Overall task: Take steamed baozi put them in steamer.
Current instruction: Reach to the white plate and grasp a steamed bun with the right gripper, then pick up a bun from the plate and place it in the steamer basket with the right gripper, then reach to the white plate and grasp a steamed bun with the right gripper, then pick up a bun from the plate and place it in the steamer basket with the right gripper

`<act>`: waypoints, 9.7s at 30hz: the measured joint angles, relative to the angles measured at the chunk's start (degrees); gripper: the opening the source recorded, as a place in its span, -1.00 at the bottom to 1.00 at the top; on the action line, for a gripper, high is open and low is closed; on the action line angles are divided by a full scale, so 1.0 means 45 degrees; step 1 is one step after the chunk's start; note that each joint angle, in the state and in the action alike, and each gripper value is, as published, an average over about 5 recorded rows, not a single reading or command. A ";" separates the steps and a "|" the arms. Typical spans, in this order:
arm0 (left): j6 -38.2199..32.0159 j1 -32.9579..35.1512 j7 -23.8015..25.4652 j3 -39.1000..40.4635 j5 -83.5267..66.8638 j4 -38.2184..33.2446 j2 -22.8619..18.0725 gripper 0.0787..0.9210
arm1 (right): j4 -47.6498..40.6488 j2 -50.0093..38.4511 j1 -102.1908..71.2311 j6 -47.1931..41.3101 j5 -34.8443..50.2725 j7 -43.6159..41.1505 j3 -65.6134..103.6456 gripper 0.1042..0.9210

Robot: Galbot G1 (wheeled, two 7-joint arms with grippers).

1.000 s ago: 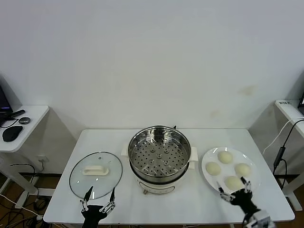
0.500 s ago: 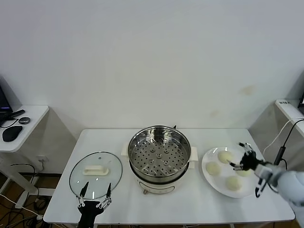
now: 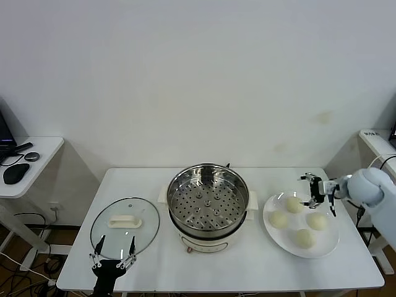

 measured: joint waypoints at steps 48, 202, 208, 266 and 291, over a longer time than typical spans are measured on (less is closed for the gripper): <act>-0.0299 0.0365 0.0050 -0.0271 0.0177 -0.0072 -0.0180 0.77 | -0.4283 0.3166 0.1748 -0.0088 -0.1814 -0.0421 -0.2336 0.13; 0.0809 0.0370 -0.0082 -0.1395 0.0294 -0.0560 0.0158 0.77 | 0.1638 0.0530 0.3826 -0.3302 0.2087 -0.0919 -0.7419 0.76; 0.0763 0.0389 -0.0088 -0.1439 0.0300 -0.0568 0.0143 0.77 | 0.1153 0.0965 0.3333 -0.3272 0.1757 -0.0744 -0.7009 0.75; 0.0907 -0.0528 -0.0080 -0.1090 0.0277 -0.0169 0.0626 0.77 | 0.5098 0.4106 1.3550 -0.7788 1.1347 0.2069 -1.3672 -0.11; 0.0868 -0.0624 -0.0176 -0.1658 0.0266 -0.0410 0.0442 0.77 | 0.2546 0.8151 1.0887 -0.9199 1.2229 0.4193 -1.3781 -0.09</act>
